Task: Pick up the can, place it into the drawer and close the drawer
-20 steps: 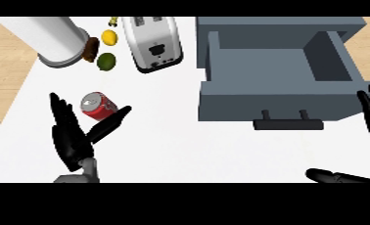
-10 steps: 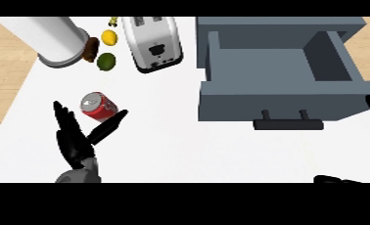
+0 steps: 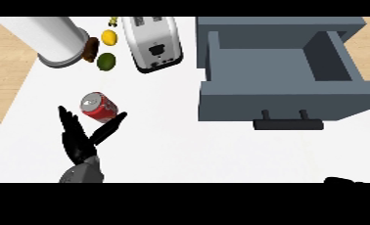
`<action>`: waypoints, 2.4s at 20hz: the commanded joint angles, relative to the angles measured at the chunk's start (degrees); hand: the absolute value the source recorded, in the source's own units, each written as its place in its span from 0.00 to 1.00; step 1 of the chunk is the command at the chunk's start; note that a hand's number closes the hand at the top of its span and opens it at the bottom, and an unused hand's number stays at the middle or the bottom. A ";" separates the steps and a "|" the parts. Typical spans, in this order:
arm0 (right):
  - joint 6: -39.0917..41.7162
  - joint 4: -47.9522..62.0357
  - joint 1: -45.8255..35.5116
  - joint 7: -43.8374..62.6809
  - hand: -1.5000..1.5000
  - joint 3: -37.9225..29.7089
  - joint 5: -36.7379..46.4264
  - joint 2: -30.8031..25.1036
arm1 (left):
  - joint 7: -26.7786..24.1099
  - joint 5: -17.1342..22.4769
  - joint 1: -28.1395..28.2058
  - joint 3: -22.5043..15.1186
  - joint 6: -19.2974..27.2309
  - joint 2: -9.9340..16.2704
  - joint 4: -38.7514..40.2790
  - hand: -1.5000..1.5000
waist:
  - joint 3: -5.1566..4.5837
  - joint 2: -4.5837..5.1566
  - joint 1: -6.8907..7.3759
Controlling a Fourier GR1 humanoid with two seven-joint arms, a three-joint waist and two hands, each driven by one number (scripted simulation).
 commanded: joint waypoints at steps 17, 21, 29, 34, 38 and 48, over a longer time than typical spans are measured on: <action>3.18 1.71 3.50 -5.71 0.00 -0.13 1.44 3.22 | -12.97 5.22 -17.40 8.21 -17.43 7.32 32.75 0.00 | 0.00 0.11 -0.52; 2.71 -1.57 -0.11 0.23 0.00 -4.20 -2.69 -0.57 | -16.73 5.60 -20.38 9.09 -19.11 7.32 36.03 1.00 | -0.03 0.15 -0.67; 2.85 1.02 -2.05 -0.26 0.00 -4.50 -2.33 -0.91 | -20.23 6.55 -25.96 10.98 -23.20 9.23 42.25 1.00 | -0.06 0.34 -0.96; 0.77 -1.03 -2.62 0.18 0.00 0.03 2.21 1.46 | -15.99 -0.88 -27.86 1.30 -32.21 7.35 40.92 1.00 | -0.07 0.36 -1.55; -0.84 -1.63 -4.28 2.86 0.00 -1.28 3.13 0.23 | -17.24 -3.69 -27.04 -2.61 -37.69 3.23 40.97 1.00 | -0.06 0.22 -0.75; 0.80 -2.31 -0.82 -0.10 0.00 -2.93 1.62 1.20 | -3.91 -4.18 -35.58 -4.58 -38.07 4.67 32.28 1.00 | 0.05 -0.10 -0.19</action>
